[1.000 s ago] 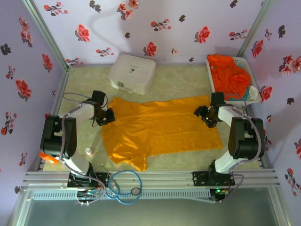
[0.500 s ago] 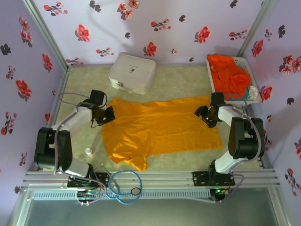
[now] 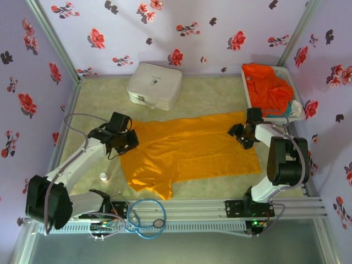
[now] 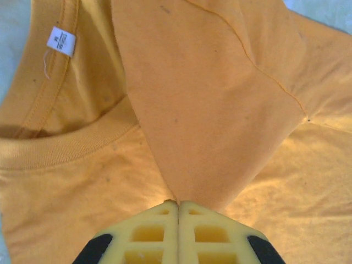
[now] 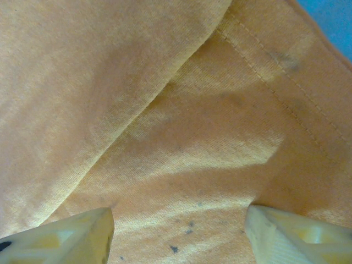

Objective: Fold and stack the t-shirts

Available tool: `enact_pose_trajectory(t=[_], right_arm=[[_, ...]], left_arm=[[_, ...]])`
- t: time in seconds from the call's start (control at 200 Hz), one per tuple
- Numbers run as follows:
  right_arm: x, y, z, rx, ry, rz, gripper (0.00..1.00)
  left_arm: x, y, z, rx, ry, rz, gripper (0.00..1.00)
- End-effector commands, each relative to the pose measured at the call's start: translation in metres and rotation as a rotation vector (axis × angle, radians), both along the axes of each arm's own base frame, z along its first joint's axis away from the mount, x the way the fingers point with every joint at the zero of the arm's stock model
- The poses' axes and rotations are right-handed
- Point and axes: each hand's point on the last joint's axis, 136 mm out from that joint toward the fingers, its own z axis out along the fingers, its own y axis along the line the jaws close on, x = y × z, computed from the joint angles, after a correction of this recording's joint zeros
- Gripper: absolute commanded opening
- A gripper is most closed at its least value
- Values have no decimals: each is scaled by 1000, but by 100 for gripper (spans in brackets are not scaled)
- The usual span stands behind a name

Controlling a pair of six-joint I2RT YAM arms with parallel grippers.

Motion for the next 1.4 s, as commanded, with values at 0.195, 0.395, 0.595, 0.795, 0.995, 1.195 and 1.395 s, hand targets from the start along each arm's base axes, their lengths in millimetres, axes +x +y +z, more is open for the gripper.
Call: enact_pose_trajectory(t=[0.195, 0.395, 0.595, 0.795, 0.995, 1.195, 1.395], right_arm=[[-19, -15, -21, -68, 104, -50, 66], [-19, -14, -23, -64, 108, -48, 66], [-18, -13, -24, -59, 106, -49, 66], [-20, -14, -26, -63, 113, -49, 66], [-19, -13, -25, -58, 111, -51, 66], [-10, -9, -9, -37, 69, -32, 66], [5, -8, 15, -34, -9, -19, 67]], left_arm=[[-31, 10, 3, 53, 13, 123, 0], [-42, 14, -10, 70, 39, 144, 0], [-47, 12, -21, 49, 39, 163, 0], [-53, 12, -30, 45, 55, 177, 0], [-56, 12, -38, 61, 74, 161, 29], [-34, 32, -17, 56, 79, 98, 39], [27, 67, 1, 90, 17, 74, 37]])
